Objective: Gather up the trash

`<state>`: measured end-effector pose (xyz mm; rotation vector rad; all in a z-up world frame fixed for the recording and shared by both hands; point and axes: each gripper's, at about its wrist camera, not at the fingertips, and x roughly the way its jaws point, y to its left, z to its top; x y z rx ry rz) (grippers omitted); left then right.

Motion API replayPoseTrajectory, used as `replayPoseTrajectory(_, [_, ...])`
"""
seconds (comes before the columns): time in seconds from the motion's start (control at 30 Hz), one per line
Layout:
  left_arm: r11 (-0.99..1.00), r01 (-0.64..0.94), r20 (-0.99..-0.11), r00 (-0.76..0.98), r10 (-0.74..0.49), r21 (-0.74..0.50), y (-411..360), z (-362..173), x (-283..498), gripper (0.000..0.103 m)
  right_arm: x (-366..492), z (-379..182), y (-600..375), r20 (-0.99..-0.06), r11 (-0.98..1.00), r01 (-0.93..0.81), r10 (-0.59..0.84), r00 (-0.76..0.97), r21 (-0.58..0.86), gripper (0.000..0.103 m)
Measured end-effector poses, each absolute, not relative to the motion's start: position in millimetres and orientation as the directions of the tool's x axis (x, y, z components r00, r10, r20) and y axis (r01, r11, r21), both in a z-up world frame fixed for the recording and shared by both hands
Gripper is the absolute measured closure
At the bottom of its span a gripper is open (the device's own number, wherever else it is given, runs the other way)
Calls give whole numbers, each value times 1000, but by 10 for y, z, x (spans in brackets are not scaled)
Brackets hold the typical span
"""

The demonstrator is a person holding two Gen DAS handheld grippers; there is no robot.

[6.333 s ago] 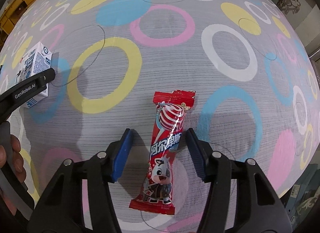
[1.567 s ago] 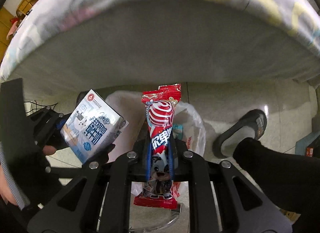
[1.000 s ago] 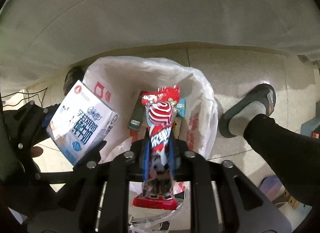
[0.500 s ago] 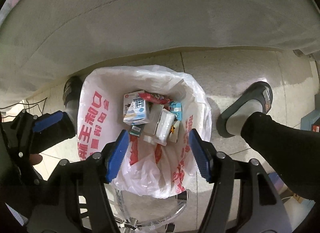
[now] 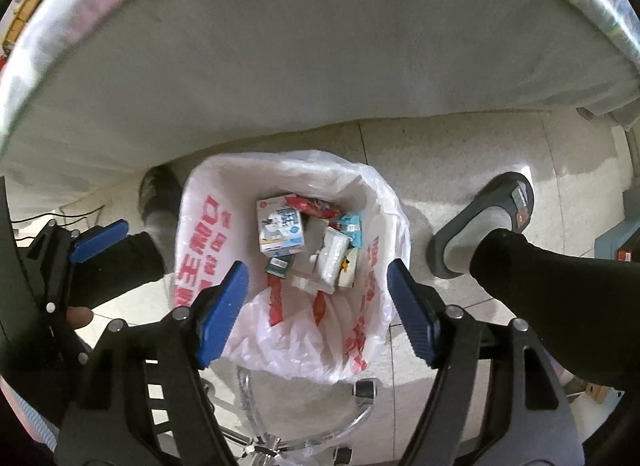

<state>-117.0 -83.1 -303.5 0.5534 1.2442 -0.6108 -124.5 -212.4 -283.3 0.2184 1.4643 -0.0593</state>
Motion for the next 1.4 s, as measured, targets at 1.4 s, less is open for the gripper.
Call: replayPoseTrajectory(1.4, [989, 146, -728, 678, -101, -1, 131, -56, -268, 8, -811, 588, -2158, -647, 994, 100, -44, 761, 49, 7])
